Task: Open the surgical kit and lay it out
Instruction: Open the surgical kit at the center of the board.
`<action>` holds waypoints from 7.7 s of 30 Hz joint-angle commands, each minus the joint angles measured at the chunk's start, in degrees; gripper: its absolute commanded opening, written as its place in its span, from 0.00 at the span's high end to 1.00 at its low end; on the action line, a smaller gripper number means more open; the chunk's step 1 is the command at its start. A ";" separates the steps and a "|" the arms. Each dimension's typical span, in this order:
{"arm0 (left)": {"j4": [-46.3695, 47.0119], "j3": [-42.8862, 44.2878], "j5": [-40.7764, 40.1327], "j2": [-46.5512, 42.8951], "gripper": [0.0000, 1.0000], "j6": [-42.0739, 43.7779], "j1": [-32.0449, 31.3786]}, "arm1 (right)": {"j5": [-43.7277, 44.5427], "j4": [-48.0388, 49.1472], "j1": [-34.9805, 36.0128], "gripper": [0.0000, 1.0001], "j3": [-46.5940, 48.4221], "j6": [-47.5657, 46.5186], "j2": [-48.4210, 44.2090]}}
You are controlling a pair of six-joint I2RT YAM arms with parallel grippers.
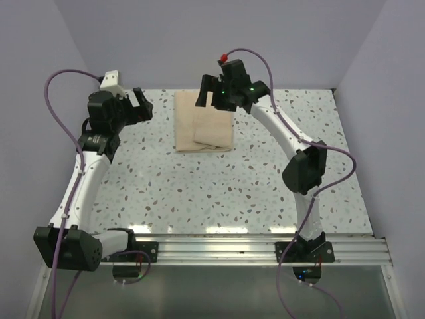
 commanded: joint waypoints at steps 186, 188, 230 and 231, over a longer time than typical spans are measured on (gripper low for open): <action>-30.82 -6.62 -16.17 5.86 0.00 -10.43 1.59 | 15.48 8.41 -24.97 1.00 17.08 8.80 31.59; -31.08 -6.80 -16.79 4.29 0.00 -9.73 1.59 | 14.09 9.64 -24.97 1.00 14.18 8.45 27.54; -33.01 -1.17 -14.94 -11.45 0.00 -14.82 1.59 | -7.55 -32.63 -5.98 0.02 -76.19 -2.89 -77.77; -33.71 -1.87 -14.95 -12.33 0.00 -14.74 1.59 | -4.84 -32.02 -6.07 0.01 -74.88 -2.98 -76.63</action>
